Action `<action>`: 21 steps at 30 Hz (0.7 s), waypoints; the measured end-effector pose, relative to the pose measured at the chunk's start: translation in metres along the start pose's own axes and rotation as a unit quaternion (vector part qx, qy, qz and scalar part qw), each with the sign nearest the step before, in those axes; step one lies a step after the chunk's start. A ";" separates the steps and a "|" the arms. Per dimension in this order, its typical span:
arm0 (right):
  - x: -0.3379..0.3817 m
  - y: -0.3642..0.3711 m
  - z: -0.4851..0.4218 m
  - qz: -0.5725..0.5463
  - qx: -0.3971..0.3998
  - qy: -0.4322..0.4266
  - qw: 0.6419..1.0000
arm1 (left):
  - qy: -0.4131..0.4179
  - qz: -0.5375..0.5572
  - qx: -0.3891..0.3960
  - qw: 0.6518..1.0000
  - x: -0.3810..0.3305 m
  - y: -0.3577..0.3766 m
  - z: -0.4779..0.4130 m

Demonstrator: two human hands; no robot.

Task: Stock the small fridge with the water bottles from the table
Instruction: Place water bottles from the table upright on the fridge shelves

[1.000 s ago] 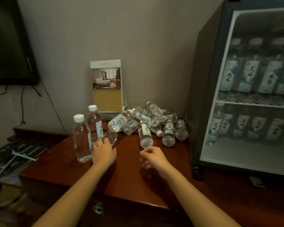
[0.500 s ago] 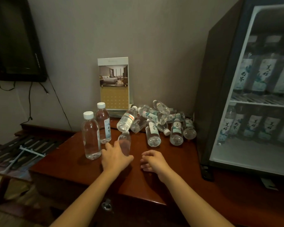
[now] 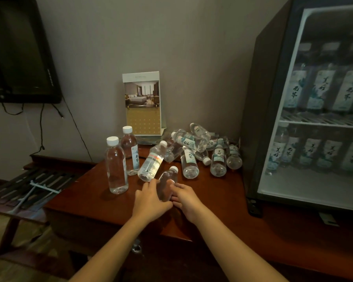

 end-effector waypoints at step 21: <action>-0.004 -0.032 0.012 -0.157 -0.032 0.050 0.986 | 0.098 0.287 0.092 0.948 -0.024 0.013 0.024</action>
Point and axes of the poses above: each hand's wrist, its own z-axis away from the middle knuckle, its own y-axis out of the palm, x = y × z, the point moved 4 cm from there along -z, towards the middle knuckle, and after that the axes turned 14 degrees about -y, right-handed, at the moved point
